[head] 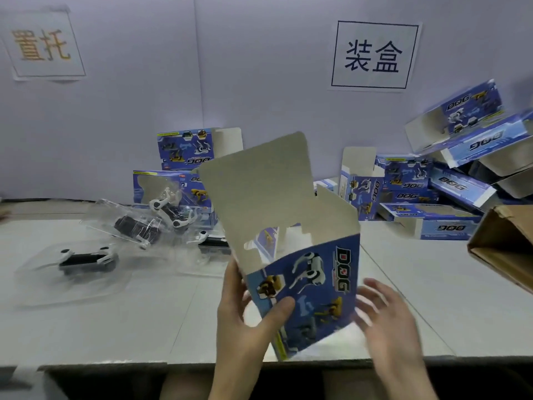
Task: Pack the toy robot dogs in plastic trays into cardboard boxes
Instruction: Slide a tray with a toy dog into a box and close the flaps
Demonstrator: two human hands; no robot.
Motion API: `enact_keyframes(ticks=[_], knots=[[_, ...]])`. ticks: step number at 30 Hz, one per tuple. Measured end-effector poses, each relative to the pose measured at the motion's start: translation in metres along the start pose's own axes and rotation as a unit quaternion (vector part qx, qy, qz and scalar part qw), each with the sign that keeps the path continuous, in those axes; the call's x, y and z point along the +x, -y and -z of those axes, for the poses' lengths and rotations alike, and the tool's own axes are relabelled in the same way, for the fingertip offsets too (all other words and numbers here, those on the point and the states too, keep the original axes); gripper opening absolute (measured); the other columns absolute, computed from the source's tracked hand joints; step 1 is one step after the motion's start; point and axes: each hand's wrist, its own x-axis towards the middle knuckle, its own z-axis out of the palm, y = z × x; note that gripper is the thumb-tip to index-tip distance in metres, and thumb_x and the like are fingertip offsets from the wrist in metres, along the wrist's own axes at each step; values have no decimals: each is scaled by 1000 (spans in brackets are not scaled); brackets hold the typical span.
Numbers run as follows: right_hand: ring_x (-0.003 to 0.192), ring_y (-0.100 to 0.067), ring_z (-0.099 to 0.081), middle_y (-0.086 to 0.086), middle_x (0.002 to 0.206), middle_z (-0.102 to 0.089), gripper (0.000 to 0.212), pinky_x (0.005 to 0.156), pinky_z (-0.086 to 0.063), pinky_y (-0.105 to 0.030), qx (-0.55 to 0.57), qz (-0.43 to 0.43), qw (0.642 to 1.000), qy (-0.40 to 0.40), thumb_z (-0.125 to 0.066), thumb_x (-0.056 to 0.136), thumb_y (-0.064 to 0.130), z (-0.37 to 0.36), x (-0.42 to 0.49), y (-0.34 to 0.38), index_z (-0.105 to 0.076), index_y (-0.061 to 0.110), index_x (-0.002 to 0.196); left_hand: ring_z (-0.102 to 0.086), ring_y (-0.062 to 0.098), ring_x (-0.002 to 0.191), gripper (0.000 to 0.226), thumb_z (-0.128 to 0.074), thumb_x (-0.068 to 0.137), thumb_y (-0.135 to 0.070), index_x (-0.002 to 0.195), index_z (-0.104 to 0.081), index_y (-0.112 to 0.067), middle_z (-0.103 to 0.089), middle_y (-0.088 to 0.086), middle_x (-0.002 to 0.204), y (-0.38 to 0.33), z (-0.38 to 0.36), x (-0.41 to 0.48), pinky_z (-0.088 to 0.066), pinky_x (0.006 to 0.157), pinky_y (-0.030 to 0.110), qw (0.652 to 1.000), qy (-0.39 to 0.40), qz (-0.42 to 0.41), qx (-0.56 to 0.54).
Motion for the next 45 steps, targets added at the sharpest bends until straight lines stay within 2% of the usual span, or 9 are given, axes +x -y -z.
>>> enact_keyframes(ticks=[5,11,15,19,27,32,36,41,45], knots=[[51,-17,-47,-7,61,-51,36,45,-39,-26,-8,101,992,82,-50,94,37,-4,-15,48,-63,18,66,-46,-17,122,94,-86,60,-37,140,-36,-44,-48,-43,131,-1,7,0,-40,87,-1,992,2,-85,94],[54,-20,-45,-7,66,-51,42,44,-37,-27,-143,112,977,114,-66,84,47,-13,-24,47,-58,6,79,-50,-12,121,94,-90,63,-17,136,-42,-52,-53,-35,130,11,15,-3,-39,87,0,985,43,-75,151],[57,-15,-46,-4,70,-56,34,44,-40,-24,-177,158,965,112,-67,76,51,-16,-26,49,-66,17,76,-56,3,121,108,-81,66,8,134,-36,-64,-58,-22,132,18,26,-2,-48,99,24,972,100,-43,207],[54,-14,-47,-5,71,-62,35,45,-43,-24,-211,168,957,110,-60,78,48,-13,-26,54,-72,16,80,-59,4,118,108,-80,64,12,134,-40,-60,-59,-20,132,19,29,0,-47,89,11,974,105,-50,197],[71,-24,-39,-11,76,-53,31,64,-31,-34,-110,-3,987,116,-63,77,41,-17,-7,29,-73,12,81,-61,10,118,90,-76,68,2,140,-43,-42,-63,-9,129,22,28,-3,-45,90,11,982,119,-59,133],[62,-10,-46,4,73,-61,22,59,-35,-27,-118,55,990,44,-69,82,38,-17,-3,16,-67,17,87,-62,12,114,90,-84,64,-11,137,-45,-43,-62,-10,127,25,24,-4,-47,84,10,987,63,-60,136],[64,-1,-50,14,71,-61,9,63,-43,-19,-166,273,942,-98,-70,88,34,-20,-15,20,-65,31,81,-53,4,114,80,-72,58,-30,130,-45,-53,-54,-26,124,18,9,-7,-45,93,29,964,-72,-129,221],[86,-10,-64,5,94,-72,24,76,-48,-17,-221,333,907,133,-61,87,45,-38,-45,44,-72,32,103,-45,22,115,95,-74,54,-23,144,-44,-29,-51,-2,125,13,-4,-10,-34,103,55,898,-153,-162,379],[111,-6,-63,18,117,-70,35,84,-45,-6,-289,307,882,210,-68,86,40,-53,-55,33,-67,41,121,-44,24,119,95,-74,55,-25,145,-43,-30,-49,1,126,5,-16,-15,-28,104,69,881,-176,-156,409]])
